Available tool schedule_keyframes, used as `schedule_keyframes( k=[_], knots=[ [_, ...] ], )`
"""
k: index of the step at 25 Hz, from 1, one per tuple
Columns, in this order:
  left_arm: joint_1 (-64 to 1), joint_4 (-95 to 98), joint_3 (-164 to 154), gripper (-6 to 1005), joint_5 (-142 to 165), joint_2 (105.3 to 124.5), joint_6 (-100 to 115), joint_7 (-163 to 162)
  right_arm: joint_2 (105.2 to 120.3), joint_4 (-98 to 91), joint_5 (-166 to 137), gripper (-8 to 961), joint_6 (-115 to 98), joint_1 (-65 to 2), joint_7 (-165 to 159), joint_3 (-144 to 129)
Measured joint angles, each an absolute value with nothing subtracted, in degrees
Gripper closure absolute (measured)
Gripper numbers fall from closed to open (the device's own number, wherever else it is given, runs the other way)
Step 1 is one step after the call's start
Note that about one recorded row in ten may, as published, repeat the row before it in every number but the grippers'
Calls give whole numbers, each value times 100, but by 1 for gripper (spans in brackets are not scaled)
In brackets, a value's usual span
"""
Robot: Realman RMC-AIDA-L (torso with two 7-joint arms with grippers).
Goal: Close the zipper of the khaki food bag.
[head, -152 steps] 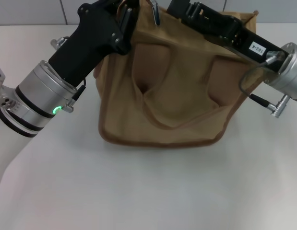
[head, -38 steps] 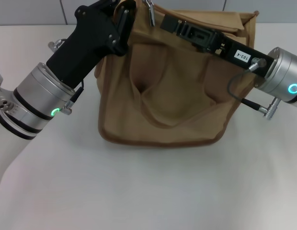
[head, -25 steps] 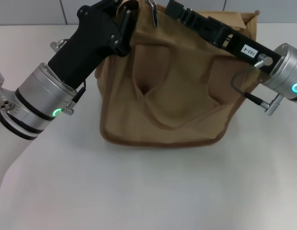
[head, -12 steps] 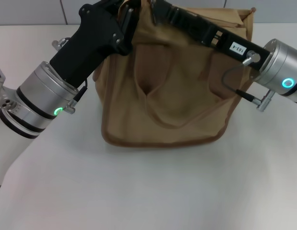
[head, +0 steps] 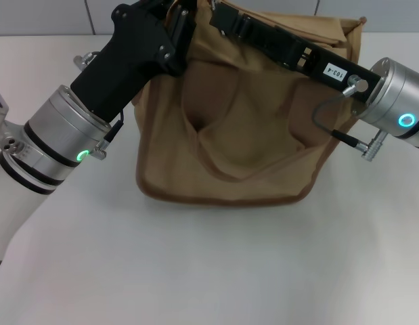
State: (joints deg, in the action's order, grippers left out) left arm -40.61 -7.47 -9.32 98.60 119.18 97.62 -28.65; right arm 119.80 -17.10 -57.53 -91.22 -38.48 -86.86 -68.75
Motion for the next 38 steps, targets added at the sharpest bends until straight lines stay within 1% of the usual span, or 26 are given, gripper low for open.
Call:
schedule_keyframes(
  k=[38],
  knots=[
    [-4052, -747, -843, 852, 9855, 11927, 9676, -2865, 11989, -1494, -5556, 460, -9307, -3895, -8824, -6876]
  ],
)
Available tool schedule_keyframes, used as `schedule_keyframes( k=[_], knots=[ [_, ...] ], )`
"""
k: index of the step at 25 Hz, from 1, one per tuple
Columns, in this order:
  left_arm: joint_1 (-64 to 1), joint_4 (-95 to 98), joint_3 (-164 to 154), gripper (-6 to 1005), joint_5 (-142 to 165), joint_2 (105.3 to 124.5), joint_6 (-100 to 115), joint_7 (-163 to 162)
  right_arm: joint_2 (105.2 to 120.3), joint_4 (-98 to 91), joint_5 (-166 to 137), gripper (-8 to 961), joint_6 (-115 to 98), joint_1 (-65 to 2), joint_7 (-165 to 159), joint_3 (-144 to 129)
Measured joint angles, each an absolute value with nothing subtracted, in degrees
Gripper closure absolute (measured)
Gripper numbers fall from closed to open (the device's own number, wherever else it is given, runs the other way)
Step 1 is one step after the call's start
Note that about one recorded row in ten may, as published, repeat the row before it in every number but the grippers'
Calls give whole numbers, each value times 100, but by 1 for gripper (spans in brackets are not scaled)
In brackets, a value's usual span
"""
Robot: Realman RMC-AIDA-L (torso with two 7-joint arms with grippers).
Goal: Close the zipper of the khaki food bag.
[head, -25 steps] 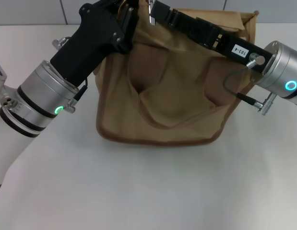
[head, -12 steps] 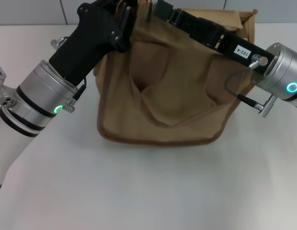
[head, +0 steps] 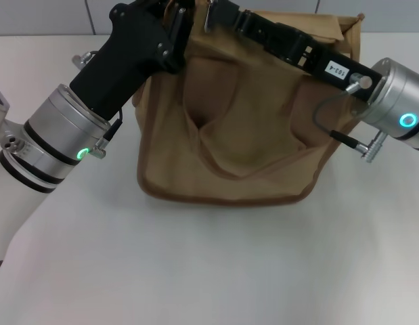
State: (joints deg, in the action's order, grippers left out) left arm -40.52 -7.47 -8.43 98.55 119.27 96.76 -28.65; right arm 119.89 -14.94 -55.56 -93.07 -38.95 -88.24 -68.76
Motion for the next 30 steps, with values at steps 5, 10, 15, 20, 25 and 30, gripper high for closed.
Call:
schedule_keyframes(
  k=[5, 10, 15, 20, 25, 30],
  knots=[
    [-4054, -747, -843, 851, 9857, 11927, 9681, -2865, 11988, -1506, -5437, 461, -9330, -3809, -8794, -6868],
    [-4093, -752, -843, 850, 9878, 11927, 9675, -2865, 11983, -1505, -5472, 462, -9227, -3857, -8793, -6936],
    [-4102, -761, -843, 849, 9881, 11926, 9672, -2865, 11979, -1505, -5480, 462, -9060, -3859, -8794, -7004],
    [-4108, -765, -843, 848, 9883, 11926, 9667, -2865, 11979, -1509, -5478, 463, -9025, -3870, -8791, -7037],
    [-4112, -794, -843, 847, 9885, 11926, 9667, -2865, 11978, -1503, -5478, 465, -9006, -3910, -8790, -7072],
    [-4114, -805, -843, 846, 9888, 11927, 9668, -2865, 11980, -1503, -5488, 464, -9178, -3918, -8787, -7080]
  ],
)
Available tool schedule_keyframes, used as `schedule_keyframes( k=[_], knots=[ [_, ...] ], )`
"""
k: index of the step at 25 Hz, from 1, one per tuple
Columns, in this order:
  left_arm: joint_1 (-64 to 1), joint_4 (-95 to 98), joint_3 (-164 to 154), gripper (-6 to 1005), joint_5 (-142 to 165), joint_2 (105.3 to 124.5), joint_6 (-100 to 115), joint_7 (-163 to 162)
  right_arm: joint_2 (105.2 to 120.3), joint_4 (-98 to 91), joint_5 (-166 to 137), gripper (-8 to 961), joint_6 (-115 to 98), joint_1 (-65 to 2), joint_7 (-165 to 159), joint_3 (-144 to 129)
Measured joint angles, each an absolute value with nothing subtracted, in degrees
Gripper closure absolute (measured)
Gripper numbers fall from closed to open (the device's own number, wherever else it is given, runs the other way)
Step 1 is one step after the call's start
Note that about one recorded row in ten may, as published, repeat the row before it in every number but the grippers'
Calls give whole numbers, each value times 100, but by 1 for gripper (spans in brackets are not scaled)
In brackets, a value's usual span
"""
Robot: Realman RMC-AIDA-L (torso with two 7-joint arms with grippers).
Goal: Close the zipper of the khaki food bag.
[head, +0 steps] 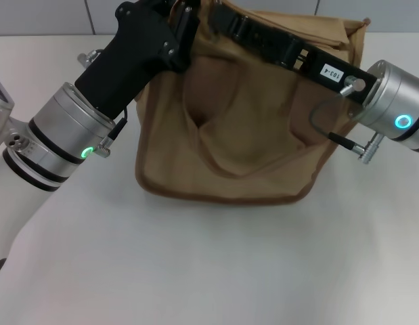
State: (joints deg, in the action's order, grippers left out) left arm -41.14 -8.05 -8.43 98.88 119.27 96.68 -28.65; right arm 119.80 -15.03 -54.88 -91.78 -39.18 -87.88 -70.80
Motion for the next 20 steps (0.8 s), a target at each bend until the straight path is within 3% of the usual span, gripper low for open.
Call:
schedule_keyframes(
  k=[20],
  knots=[
    [-4081, -818, -844, 842, 9886, 11927, 9676, -2865, 11979, -1494, -5466, 465, -9214, -3937, -8836, -7083]
  ],
)
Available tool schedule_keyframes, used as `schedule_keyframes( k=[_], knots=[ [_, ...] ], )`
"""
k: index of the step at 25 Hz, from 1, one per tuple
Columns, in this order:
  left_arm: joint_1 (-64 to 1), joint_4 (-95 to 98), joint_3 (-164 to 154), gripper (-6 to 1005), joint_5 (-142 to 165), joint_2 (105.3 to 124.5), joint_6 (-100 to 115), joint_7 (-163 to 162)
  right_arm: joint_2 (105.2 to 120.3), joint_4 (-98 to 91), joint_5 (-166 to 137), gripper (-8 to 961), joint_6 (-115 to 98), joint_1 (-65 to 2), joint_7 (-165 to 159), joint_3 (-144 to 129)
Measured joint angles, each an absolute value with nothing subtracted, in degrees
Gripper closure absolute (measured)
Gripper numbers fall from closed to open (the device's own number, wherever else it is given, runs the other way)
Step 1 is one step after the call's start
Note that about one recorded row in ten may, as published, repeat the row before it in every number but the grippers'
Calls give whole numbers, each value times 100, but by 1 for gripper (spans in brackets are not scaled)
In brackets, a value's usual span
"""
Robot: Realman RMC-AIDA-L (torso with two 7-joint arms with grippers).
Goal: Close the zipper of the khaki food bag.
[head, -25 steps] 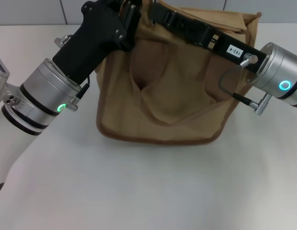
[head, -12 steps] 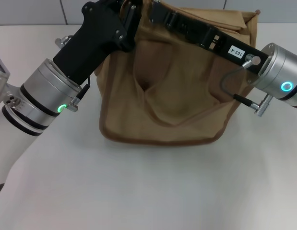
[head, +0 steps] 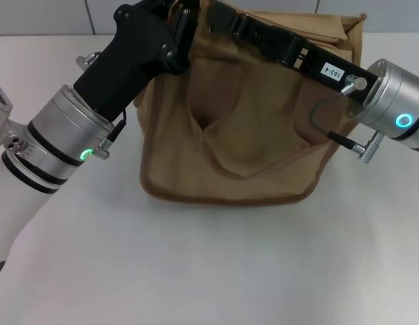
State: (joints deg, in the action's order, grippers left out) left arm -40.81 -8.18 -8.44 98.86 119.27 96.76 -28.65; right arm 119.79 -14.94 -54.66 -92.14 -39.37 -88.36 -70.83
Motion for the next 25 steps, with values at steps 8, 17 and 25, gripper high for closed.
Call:
schedule_keyframes(
  k=[8, 17, 25],
  knots=[
    [-4096, -818, -844, 841, 9888, 11927, 9667, -2865, 11979, -1489, -5487, 470, -9184, -3954, -8836, -7084],
    [-4105, -814, -843, 839, 9878, 11927, 9661, -2865, 11979, -1476, -5490, 516, -9147, -4062, -8841, -7127],
    [-4091, -818, -843, 837, 9882, 11927, 9659, -2865, 11980, -1473, -5459, 607, -9117, -4071, -8843, -7156]
  ],
)
